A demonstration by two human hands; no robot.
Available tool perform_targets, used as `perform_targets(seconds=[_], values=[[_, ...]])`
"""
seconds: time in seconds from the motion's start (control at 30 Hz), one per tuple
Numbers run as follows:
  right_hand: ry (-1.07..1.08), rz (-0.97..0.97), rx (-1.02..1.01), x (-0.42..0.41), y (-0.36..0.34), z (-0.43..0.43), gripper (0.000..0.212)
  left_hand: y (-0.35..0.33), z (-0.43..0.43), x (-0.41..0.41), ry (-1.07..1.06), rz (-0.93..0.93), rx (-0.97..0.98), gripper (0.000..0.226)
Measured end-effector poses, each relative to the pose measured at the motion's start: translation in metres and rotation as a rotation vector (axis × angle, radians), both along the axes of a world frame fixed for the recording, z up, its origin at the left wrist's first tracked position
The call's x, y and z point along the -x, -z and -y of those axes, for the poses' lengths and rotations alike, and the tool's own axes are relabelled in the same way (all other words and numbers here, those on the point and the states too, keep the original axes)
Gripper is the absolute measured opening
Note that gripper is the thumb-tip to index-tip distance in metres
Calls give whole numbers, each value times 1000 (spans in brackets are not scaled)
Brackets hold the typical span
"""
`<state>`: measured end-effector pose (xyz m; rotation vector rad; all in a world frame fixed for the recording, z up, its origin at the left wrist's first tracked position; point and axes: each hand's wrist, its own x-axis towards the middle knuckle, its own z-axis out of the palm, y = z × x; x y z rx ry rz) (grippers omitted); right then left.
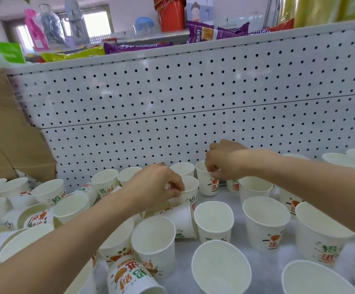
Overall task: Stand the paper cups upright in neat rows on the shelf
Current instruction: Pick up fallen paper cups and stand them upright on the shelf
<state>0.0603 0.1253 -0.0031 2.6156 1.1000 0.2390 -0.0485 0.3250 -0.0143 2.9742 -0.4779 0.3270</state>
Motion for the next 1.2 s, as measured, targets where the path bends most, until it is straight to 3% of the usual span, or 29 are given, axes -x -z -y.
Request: perform_targets(seconds=[0.1,0.33,0.47,0.57,0.67,0.8,0.93,1.2], values=[[38,-31,-52,6,1,-3,27,0,0,-2,12,-18,14,12],[-9,-48,-262,27,-13,4,17,3,11,-8,50,-47,8,14],[-98,-326,-413,61,-22,24,12,-4,12,2,62,-25,73,27],[-154,-465,-445,92,-24,32,10,-10,3,21,103,-70,173,23],[-156,-535,-373,112,-24,30,17,-11,3,35,144,-203,36,20],[-137,-492,-266,119,-14,21,12,-14,16,36,162,-286,-130,27],[-114,-444,-273,120,-9,24,11,-13,20,35,167,-239,-190,18],[-33,-263,-272,115,-2,24,13,-21,4,46,154,-150,-37,16]])
